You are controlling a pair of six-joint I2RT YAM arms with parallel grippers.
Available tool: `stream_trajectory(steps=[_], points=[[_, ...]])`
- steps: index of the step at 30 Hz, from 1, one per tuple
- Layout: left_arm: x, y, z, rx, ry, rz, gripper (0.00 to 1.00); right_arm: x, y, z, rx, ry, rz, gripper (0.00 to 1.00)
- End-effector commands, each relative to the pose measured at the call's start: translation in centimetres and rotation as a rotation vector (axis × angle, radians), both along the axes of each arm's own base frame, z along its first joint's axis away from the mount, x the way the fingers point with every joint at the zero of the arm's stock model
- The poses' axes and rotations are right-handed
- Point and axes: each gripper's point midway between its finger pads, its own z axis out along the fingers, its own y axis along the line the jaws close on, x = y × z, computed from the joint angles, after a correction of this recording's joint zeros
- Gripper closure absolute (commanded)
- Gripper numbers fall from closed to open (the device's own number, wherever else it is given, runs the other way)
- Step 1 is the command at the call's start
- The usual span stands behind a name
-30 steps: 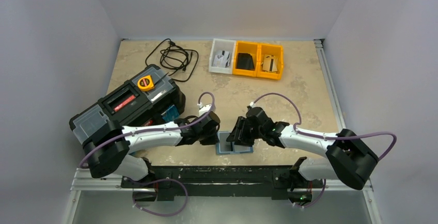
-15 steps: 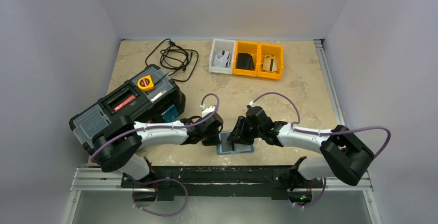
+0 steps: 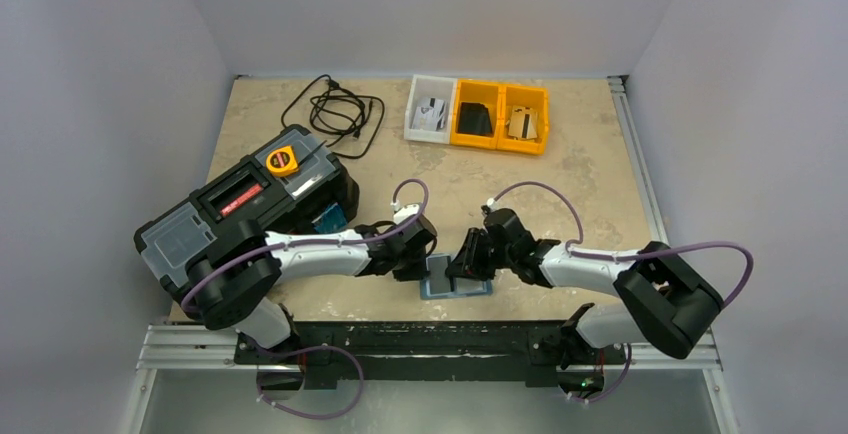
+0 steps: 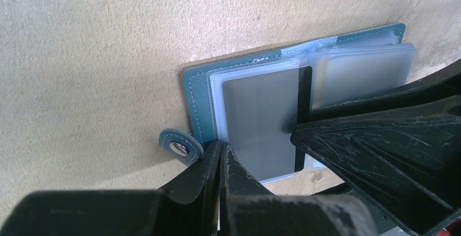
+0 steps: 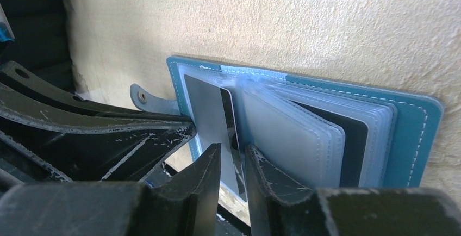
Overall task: Take the credit cards out of the card holder
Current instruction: Remove the credit card from the card holder.
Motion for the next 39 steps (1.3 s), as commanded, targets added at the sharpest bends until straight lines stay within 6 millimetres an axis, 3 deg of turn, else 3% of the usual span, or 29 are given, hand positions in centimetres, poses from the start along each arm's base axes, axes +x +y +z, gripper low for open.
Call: stream_trajectory(steps=[1,11,20,27,31,39], points=[[-0.2,0.5,-1.7,0.049,0.039,0.021,1.00,-0.1,0.4,0.0,0.037,-0.030,0.044,0.79],[-0.4,1.0,-1.8,0.105,0.058,0.026,1.00,-0.1,0.8,0.6,0.064,-0.061,0.078,1.00],[-1.1,4.0,-2.7,0.219,0.110,0.072,1.00,0.5,-1.4,0.1,-0.029,-0.080,0.029,1.00],[-1.1,4.2,-2.8,0.218,0.110,0.068,1.00,0.2,-1.9,-0.4,-0.028,-0.074,0.027,1.00],[-0.9,3.9,-2.6,0.218,0.108,0.060,1.00,0.3,-1.8,-0.4,-0.022,-0.073,0.027,0.79],[-0.8,3.2,-2.6,0.202,0.109,0.042,1.00,0.1,-1.3,-0.6,0.009,-0.062,0.033,0.77]])
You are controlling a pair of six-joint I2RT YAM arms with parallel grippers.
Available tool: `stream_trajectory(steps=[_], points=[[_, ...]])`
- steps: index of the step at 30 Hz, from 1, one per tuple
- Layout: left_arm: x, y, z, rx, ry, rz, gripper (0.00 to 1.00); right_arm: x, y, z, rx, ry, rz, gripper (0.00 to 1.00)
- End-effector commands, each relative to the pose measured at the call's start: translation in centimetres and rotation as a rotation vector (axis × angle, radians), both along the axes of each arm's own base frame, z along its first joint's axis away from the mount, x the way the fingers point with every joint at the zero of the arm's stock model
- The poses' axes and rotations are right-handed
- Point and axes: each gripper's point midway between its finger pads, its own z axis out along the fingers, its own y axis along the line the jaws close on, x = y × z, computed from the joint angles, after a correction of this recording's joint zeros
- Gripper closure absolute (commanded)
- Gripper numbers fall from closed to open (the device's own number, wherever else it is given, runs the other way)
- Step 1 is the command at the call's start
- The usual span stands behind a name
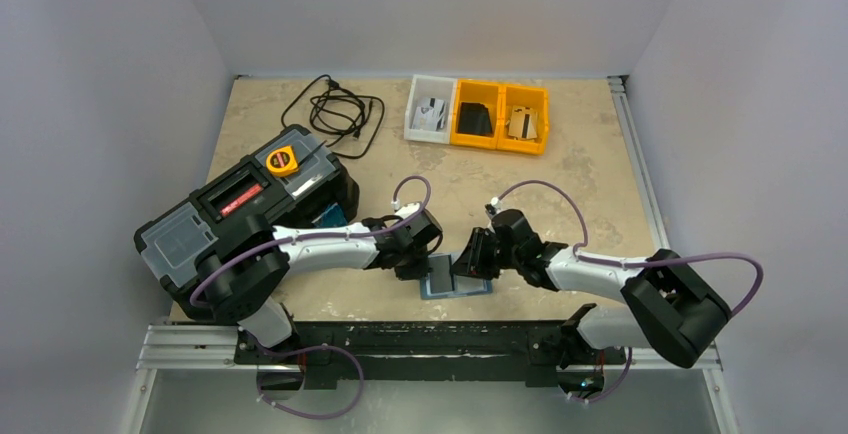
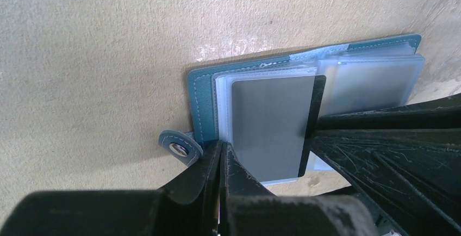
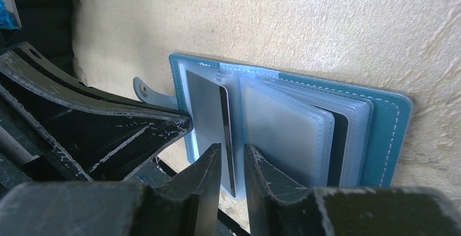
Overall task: Take the credit cards out of the card holder
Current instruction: Remove the credit card from the card holder.
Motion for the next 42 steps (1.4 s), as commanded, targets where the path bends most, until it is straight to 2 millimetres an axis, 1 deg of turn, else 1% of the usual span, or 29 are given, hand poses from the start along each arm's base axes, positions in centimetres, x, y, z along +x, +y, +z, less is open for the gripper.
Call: stream_trajectory(steps=[1,3,7,9,13,16,21,33,37,40,42], points=[[-1.0,2.9,-2.5,0.139,0.050,-0.013,1.00,-0.2,-0.1,-0.9,0.001,0.008,0.006,0.77],[-0.9,2.7,-2.5,0.134,0.051,-0.014,1.00,-0.2,0.2,-1.0,0.014,0.016,0.011,0.77],[-1.0,2.7,-2.6,0.137,0.055,-0.016,1.00,0.0,0.4,-1.2,0.020,0.024,0.004,0.86],[-1.0,2.7,-2.7,0.138,0.058,-0.014,1.00,0.1,0.3,-1.1,0.020,0.022,-0.005,0.88],[-1.2,2.9,-2.9,0.145,0.068,-0.009,1.00,0.3,0.2,-0.6,0.035,0.011,-0.017,0.89],[-1.3,2.9,-3.1,0.148,0.073,-0.010,1.00,0.3,0.4,-0.2,0.053,0.002,-0.015,0.83],[-1.2,2.8,-3.0,0.142,0.072,-0.010,1.00,0.2,0.7,0.0,0.083,0.010,-0.011,0.82],[-1.4,2.7,-3.2,0.139,0.080,-0.014,1.00,0.0,1.0,0.6,0.156,0.008,-0.024,0.90],[-1.4,2.7,-3.2,0.140,0.080,-0.012,1.00,0.0,1.0,0.6,0.159,0.007,-0.022,1.00],[-1.4,2.7,-3.2,0.144,0.084,-0.012,1.00,0.1,0.8,0.6,0.143,0.003,-0.027,1.00],[-1.5,2.9,-3.3,0.155,0.089,-0.011,1.00,0.3,0.3,0.4,0.113,-0.004,-0.040,1.00]])
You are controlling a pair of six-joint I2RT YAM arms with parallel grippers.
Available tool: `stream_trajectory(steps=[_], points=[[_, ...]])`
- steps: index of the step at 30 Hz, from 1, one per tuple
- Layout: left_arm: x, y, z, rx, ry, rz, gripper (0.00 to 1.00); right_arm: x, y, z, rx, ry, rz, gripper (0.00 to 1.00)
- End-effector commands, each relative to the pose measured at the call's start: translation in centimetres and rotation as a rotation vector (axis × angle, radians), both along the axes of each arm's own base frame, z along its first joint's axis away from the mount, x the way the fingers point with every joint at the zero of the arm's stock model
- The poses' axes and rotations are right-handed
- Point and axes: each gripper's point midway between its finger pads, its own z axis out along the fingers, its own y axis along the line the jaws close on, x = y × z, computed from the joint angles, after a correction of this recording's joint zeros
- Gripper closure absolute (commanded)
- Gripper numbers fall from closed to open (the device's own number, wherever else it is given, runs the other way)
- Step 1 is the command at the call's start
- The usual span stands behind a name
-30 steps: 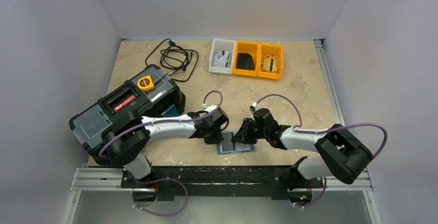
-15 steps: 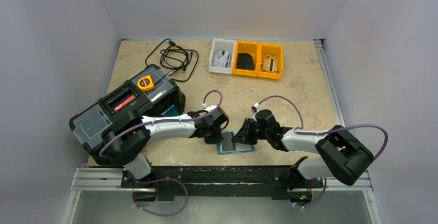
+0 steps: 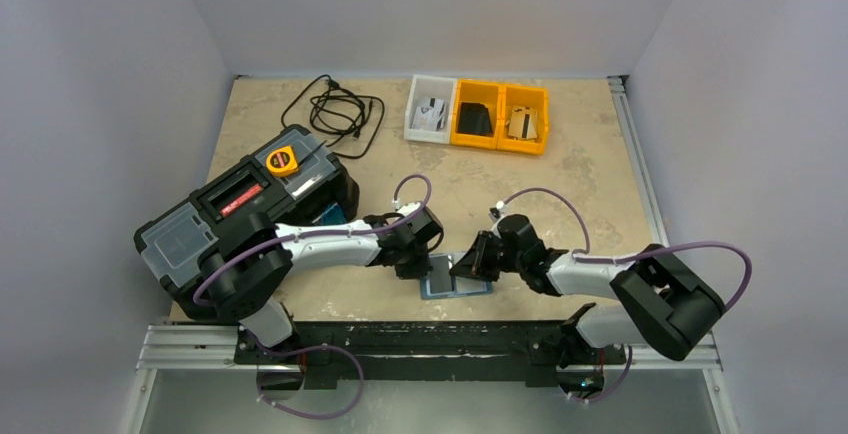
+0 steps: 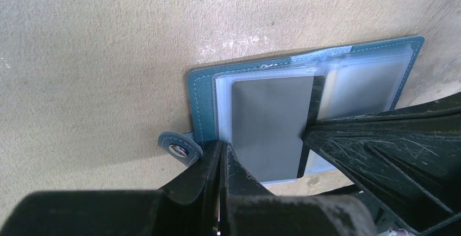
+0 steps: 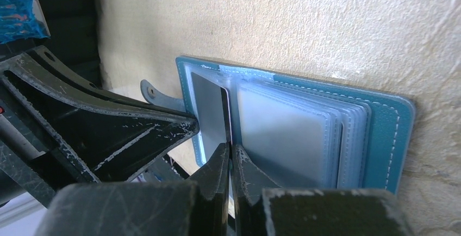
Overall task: Take the credit cards out of the card holder
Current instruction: Remove the credit card from the card holder.
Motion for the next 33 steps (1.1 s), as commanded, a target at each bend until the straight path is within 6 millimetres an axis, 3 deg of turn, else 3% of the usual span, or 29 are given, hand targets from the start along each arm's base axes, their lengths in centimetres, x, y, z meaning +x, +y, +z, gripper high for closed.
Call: stream_trajectory(steps=[1,9,21,22,23,24,25,31,33], points=[[-1.4,3.1,-3.2,0.154,0.063,-0.008,1.00,0.5,-0.5,0.6,-0.018,-0.036,-0.016,1.00],[-1.6,3.5,-3.5,0.171,0.072,-0.009,1.00,1.0,-2.9,0.1,-0.138,-0.060,-0.064,1.00],[-1.4,3.4,-2.9,0.157,0.052,-0.025,1.00,1.0,-3.9,0.2,-0.168,-0.072,-0.082,1.00],[-1.2,3.2,-2.6,0.149,0.042,-0.033,1.00,1.0,-3.9,0.2,-0.166,-0.075,-0.080,1.00],[-0.2,1.6,2.5,0.001,-0.059,-0.042,1.00,0.9,-3.9,0.2,-0.164,-0.074,-0.077,1.00],[-0.7,2.2,-0.9,0.095,-0.001,-0.059,1.00,0.8,-3.9,0.2,-0.161,-0.073,-0.075,1.00],[-0.5,1.9,-0.6,0.088,-0.011,-0.077,1.00,0.8,-3.8,0.2,-0.159,-0.072,-0.070,1.00],[0.4,-1.5,5.1,-0.040,-0.124,-0.194,0.82,0.9,-3.5,0.5,-0.148,-0.077,-0.060,1.00],[0.3,-2.7,6.1,-0.085,-0.133,-0.215,0.80,0.9,-3.5,0.5,-0.148,-0.078,-0.060,1.00]])
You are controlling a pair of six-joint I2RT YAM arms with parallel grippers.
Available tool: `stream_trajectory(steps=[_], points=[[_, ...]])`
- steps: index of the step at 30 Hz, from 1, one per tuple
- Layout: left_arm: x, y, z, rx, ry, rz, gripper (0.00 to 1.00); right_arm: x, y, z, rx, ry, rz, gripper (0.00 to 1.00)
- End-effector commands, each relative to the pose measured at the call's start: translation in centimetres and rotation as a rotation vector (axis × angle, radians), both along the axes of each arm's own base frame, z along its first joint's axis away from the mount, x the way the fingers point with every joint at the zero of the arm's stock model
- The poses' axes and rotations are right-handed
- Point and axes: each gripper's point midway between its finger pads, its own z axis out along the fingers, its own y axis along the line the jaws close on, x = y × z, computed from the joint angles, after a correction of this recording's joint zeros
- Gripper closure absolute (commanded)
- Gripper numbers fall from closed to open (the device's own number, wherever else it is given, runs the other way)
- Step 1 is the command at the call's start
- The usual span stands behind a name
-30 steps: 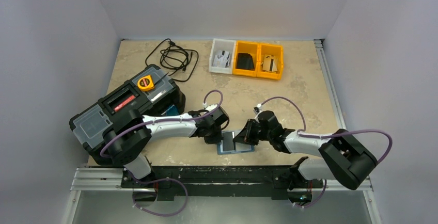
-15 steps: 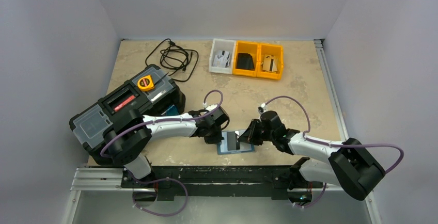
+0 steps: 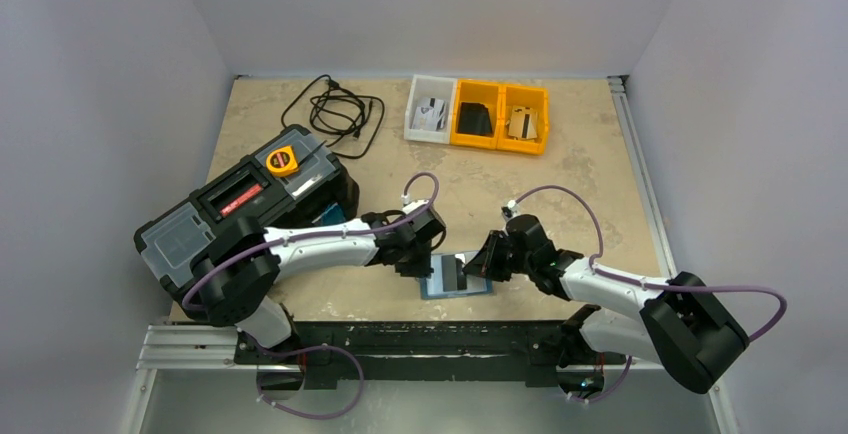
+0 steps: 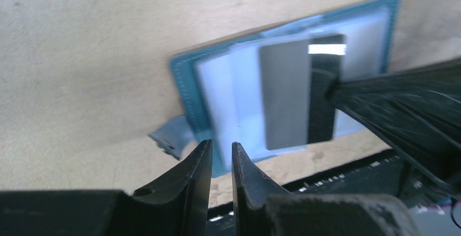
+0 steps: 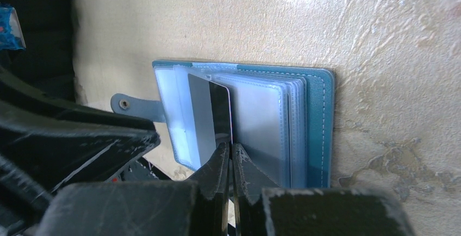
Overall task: Take the credit cards out of the card holder
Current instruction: Remove the credit card from the card holder.
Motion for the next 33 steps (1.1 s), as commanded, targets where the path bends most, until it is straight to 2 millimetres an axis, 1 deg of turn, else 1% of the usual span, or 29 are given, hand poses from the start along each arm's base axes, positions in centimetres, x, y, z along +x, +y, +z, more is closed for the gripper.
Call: stream_trajectory(steps=[1,4,6,8,12,14,15,16,19,20,22,25,28,30,33], points=[[0.8,-3.6,5.0,-0.143,-0.085,-0.095,0.80,0.6,-0.4,0.1,-0.030,-0.025,-0.005,1.00],[0.9,-4.6,5.1,-0.167,-0.075,-0.102,0.80,0.5,-0.3,0.0,-0.028,-0.022,0.002,1.00],[1.0,-5.3,4.2,-0.165,-0.054,-0.109,0.81,0.5,-0.3,0.1,-0.027,-0.022,0.004,1.00],[1.1,-5.5,3.0,-0.151,-0.039,-0.101,0.87,0.4,-0.3,0.2,-0.026,-0.023,0.006,1.00],[1.0,-5.3,0.6,-0.098,0.001,-0.085,1.00,0.4,-0.2,0.4,-0.019,-0.028,0.009,1.00],[0.9,-4.9,-0.5,-0.069,0.015,-0.074,1.00,0.5,-0.1,0.6,-0.009,-0.030,0.013,1.00],[0.9,-4.8,-0.9,-0.060,0.021,-0.075,1.00,0.4,0.0,0.6,-0.006,-0.029,0.015,0.99],[0.8,-4.7,-1.3,-0.053,0.026,-0.073,1.00,0.4,0.1,0.7,0.001,-0.030,0.019,0.94],[0.6,-4.4,-2.1,-0.033,0.043,-0.065,1.00,0.3,0.3,0.8,0.024,-0.036,0.025,0.76],[0.5,-4.3,-2.4,-0.026,0.048,-0.063,1.00,0.2,0.4,0.7,0.024,-0.033,0.028,0.73],[0.4,-4.1,-2.8,-0.014,0.060,-0.053,1.00,0.1,0.4,0.6,0.026,-0.030,0.031,0.70],[0.1,-3.9,-3.3,-0.005,0.071,-0.046,1.00,0.0,0.6,0.3,0.036,-0.022,0.037,0.70],[0.1,-3.8,-3.5,-0.003,0.077,-0.042,1.00,0.0,0.8,0.0,0.045,-0.015,0.046,0.73],[0.1,-3.7,-3.6,-0.001,0.078,-0.040,1.00,0.0,1.0,0.0,0.052,-0.011,0.051,0.78],[-0.1,-3.5,-3.7,0.005,0.082,-0.041,1.00,0.1,1.2,0.0,0.056,-0.011,0.053,0.88]])
